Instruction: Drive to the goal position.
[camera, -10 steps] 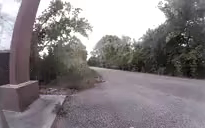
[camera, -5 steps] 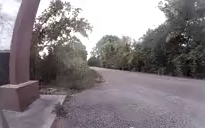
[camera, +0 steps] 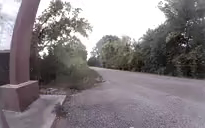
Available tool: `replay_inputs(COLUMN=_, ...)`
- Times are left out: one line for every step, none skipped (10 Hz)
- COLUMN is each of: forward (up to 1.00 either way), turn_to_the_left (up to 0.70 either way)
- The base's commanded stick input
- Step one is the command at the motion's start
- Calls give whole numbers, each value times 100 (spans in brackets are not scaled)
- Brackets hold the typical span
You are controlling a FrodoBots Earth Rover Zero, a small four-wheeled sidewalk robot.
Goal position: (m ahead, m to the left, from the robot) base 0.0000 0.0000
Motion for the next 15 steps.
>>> replay_inputs(forward=5, turn_to_the_left=0)
replay_inputs(forward=5, turn_to_the_left=0)
replay_inputs(forward=5, turn_to_the_left=0)
replay_inputs(forward=5, turn_to_the_left=0)
replay_inputs(forward=5, turn_to_the_left=0)
replay_inputs(forward=5, turn_to_the_left=0)
replay_inputs(forward=5, turn_to_the_left=0)
replay_inputs(forward=5, turn_to_the_left=0)
replay_inputs(forward=5, turn_to_the_left=0)
replay_inputs(forward=5, turn_to_the_left=0)
replay_inputs(forward=5, turn_to_the_left=0)
replay_inputs(forward=5, turn_to_the_left=0)
replay_inputs(forward=5, turn_to_the_left=0)
replay_inputs(forward=5, turn_to_the_left=0)
replay_inputs(forward=5, turn_to_the_left=0)
